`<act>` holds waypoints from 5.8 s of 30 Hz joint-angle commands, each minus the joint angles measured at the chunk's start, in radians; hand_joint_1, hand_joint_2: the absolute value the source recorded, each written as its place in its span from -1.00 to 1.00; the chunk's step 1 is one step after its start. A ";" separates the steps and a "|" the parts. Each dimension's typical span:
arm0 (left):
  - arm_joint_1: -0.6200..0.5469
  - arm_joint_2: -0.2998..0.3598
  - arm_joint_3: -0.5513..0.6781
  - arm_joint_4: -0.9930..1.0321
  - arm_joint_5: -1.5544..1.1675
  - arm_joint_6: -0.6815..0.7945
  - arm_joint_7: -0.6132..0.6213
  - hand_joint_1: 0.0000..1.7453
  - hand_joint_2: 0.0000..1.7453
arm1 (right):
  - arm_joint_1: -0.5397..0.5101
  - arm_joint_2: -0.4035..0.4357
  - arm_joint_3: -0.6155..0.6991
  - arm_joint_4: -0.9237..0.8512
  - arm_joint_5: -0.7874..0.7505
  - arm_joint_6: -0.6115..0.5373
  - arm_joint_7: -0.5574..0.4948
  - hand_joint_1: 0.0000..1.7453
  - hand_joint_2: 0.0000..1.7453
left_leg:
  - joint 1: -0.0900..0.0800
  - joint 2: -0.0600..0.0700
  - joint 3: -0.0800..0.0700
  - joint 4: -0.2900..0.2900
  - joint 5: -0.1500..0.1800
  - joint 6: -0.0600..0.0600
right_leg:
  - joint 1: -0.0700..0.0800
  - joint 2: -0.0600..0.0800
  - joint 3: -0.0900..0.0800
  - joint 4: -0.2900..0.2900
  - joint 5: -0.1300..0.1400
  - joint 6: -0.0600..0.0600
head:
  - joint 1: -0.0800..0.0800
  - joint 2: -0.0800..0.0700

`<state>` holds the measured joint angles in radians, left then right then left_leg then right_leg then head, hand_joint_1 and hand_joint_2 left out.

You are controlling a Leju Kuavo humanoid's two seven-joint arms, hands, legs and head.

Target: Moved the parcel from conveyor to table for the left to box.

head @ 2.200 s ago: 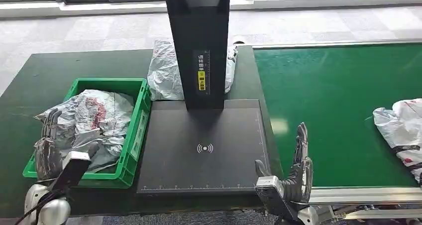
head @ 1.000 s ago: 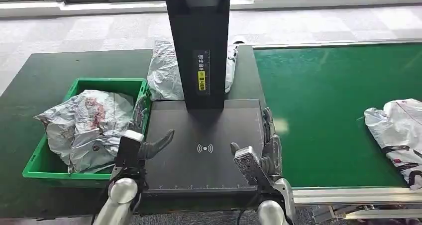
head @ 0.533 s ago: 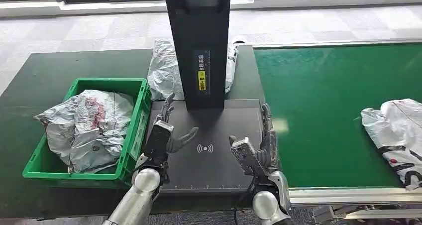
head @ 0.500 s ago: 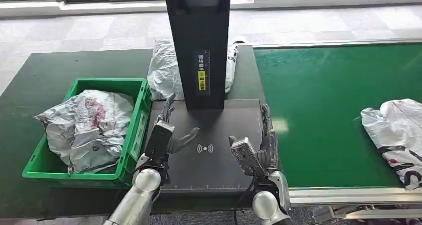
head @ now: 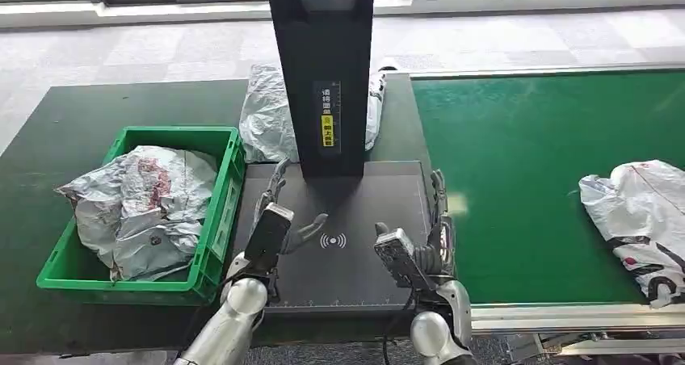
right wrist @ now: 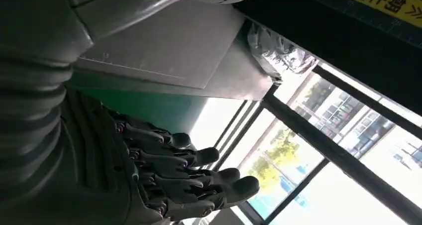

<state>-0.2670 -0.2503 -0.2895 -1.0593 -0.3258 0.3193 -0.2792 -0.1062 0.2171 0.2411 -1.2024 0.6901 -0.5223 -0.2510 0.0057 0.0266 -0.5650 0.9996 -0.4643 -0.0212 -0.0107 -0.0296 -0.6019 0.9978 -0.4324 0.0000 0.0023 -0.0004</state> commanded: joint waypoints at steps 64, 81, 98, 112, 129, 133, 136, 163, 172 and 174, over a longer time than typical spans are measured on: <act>-0.041 0.041 -0.011 0.055 0.073 0.009 -0.014 -1.00 1.00 | -0.162 -0.282 -0.669 0.588 0.751 -0.115 0.513 -1.00 1.00 | -0.001 -0.003 0.000 0.000 0.000 0.001 | -0.001 0.000 0.001 -0.001 0.001 0.001 | 0.000 0.000; 0.001 0.061 0.014 0.011 0.094 0.016 -0.007 -1.00 1.00 | -0.198 -0.264 -0.647 0.569 0.797 -0.065 0.527 -1.00 1.00 | -0.002 0.001 0.001 -0.001 -0.001 0.001 | -0.002 0.006 0.001 -0.001 0.002 0.001 | 0.000 0.000; 0.011 0.064 0.010 0.000 0.070 0.034 -0.003 -1.00 1.00 | -0.222 -0.272 -0.631 0.593 0.810 -0.062 0.534 -1.00 1.00 | -0.002 -0.001 0.000 0.000 -0.001 0.002 | -0.002 0.003 0.001 -0.001 0.001 0.001 | 0.000 0.000; 0.011 0.056 0.025 -0.005 0.071 0.023 0.002 -1.00 1.00 | -0.220 -0.267 -0.633 0.571 0.815 -0.039 0.545 -1.00 1.00 | -0.001 -0.001 0.001 -0.001 -0.001 0.002 | -0.002 0.004 0.002 -0.002 0.001 0.001 | 0.000 0.000; 0.005 0.044 0.038 0.010 0.072 0.020 0.003 -1.00 1.00 | -0.219 -0.267 -0.643 0.565 0.817 -0.032 0.548 -1.00 1.00 | -0.002 -0.002 0.000 0.000 0.000 0.002 | -0.002 0.003 0.001 -0.001 0.001 0.001 | 0.000 0.000; 0.004 0.042 0.038 0.011 0.072 0.020 0.003 -1.00 1.00 | -0.218 -0.268 -0.642 0.563 0.819 -0.029 0.548 -1.00 1.00 | -0.002 -0.002 0.000 0.000 0.000 0.002 | -0.002 0.003 0.001 -0.001 0.001 0.001 | 0.000 0.000; 0.004 0.040 0.042 0.016 0.073 0.021 0.004 -1.00 1.00 | -0.216 -0.270 -0.644 0.564 0.819 -0.025 0.548 -1.00 1.00 | -0.001 -0.002 0.001 -0.001 0.000 0.002 | -0.002 0.003 0.002 -0.002 0.001 0.001 | 0.000 0.000; -0.028 0.041 0.047 0.061 0.090 -0.004 -0.012 -1.00 1.00 | -0.264 -0.299 -0.632 0.689 0.871 0.280 0.669 1.00 1.00 | -0.001 -0.003 0.001 -0.001 0.001 0.004 | -0.002 0.002 0.003 -0.002 0.002 0.002 | 0.000 0.000; -0.008 0.046 0.047 0.036 0.097 -0.009 -0.008 -1.00 1.00 | -0.267 -0.290 -0.628 0.649 0.875 0.210 0.647 1.00 1.00 | -0.002 -0.002 0.001 0.000 0.001 0.003 | -0.002 0.002 0.002 -0.001 0.001 0.002 | 0.000 0.000; -0.008 0.046 0.047 0.036 0.097 -0.009 -0.008 -1.00 1.00 | -0.267 -0.290 -0.628 0.649 0.875 0.210 0.647 1.00 1.00 | -0.002 -0.002 0.001 -0.001 0.000 0.003 | -0.003 0.003 0.002 -0.001 0.002 0.002 | 0.000 0.000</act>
<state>-0.2618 -0.2190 -0.2686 -1.0521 -0.2357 0.3174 -0.2918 -0.3451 -0.0832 -0.3784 -0.5886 1.5515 -0.2991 0.4017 0.0035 0.0245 -0.5660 1.0000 -0.4635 -0.0180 -0.0134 -0.0311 -0.6014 0.9978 -0.4313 0.0026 0.0023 0.0000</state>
